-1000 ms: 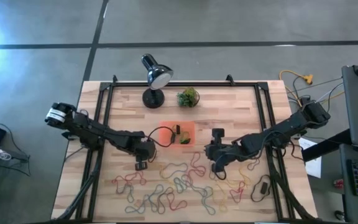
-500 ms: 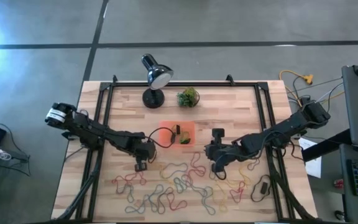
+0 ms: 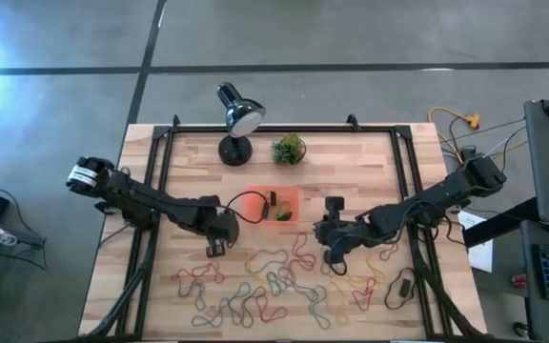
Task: Pick and place rubber bands into bin
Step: Put the yellow rubberband into the orange bin
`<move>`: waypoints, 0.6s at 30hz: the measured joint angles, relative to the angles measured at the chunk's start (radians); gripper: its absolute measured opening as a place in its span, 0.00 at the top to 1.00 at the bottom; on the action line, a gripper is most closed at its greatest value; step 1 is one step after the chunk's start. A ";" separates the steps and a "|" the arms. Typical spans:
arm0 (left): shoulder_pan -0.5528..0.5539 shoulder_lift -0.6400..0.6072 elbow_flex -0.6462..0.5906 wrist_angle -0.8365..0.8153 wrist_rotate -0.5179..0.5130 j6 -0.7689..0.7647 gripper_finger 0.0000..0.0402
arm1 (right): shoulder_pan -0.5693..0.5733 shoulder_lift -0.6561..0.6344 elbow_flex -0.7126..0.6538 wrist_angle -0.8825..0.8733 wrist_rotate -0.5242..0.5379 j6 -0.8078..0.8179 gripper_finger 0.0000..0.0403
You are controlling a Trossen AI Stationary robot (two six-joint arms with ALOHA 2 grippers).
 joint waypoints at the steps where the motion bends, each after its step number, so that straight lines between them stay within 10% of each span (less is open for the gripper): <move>1: -0.004 -0.003 0.011 -0.006 -0.021 0.000 1.00 | 0.000 0.000 0.000 0.000 0.000 0.003 0.86; 18: -0.060 -0.015 0.189 -0.186 -0.500 0.015 1.00 | 0.000 0.000 -0.003 -0.001 0.000 0.001 0.86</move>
